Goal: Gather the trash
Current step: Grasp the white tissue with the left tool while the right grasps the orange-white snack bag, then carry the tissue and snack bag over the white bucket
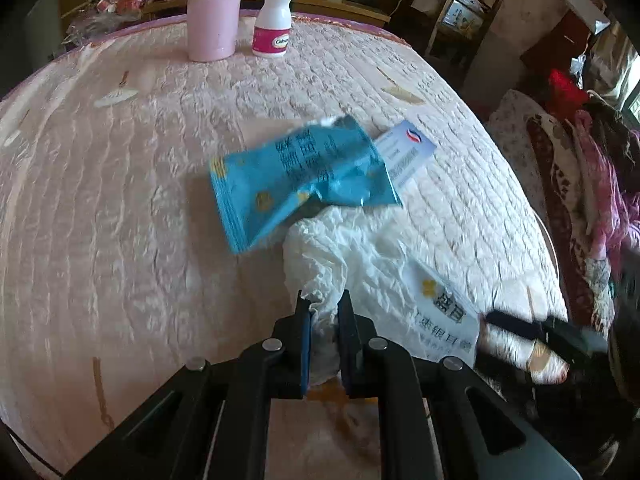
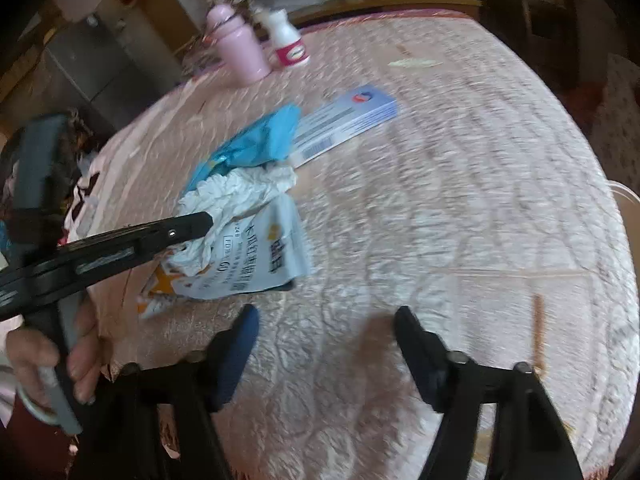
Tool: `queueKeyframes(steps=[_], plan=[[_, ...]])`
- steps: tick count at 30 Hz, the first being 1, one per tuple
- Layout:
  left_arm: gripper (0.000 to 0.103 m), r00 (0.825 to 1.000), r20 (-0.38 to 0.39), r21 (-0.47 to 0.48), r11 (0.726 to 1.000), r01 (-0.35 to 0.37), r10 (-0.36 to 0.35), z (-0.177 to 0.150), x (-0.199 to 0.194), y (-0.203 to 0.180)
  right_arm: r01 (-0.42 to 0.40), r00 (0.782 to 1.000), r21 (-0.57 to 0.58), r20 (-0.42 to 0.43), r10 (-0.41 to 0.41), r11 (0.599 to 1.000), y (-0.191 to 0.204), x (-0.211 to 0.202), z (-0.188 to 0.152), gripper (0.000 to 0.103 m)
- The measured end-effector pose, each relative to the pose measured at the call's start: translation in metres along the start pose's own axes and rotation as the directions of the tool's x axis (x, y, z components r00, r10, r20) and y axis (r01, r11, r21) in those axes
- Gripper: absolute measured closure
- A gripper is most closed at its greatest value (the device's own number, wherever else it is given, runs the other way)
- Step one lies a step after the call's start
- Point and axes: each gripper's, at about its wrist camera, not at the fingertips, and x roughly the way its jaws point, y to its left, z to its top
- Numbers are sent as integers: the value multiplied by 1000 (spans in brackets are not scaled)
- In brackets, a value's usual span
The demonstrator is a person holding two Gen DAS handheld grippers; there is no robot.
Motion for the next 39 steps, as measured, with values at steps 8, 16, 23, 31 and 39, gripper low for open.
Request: queueKeyframes(steps=[8,16,23,31,39], plan=[[91,999,21,5,999,46,-46,-24,-18,-19,77,995,28,57,-78,997,1,13,37,57],[91,995,99,-46,999,13,-9,-19,-52,12,70,993,101,93,-79,992,-18,-18,27,41],[91,990,120,-84,994,-65,74,-30,-66,46,-14,996,127,93,2,992,8,-26,24,30],[80,992,83,-112,990,-86,95,-50,-42,61,125,992,-6,27,-125,992,69,6,26,23],[33,988,116,-150,986,-80,98,-48,-32,72,228,973,-92,-6,-229,969,87,44,22,23]])
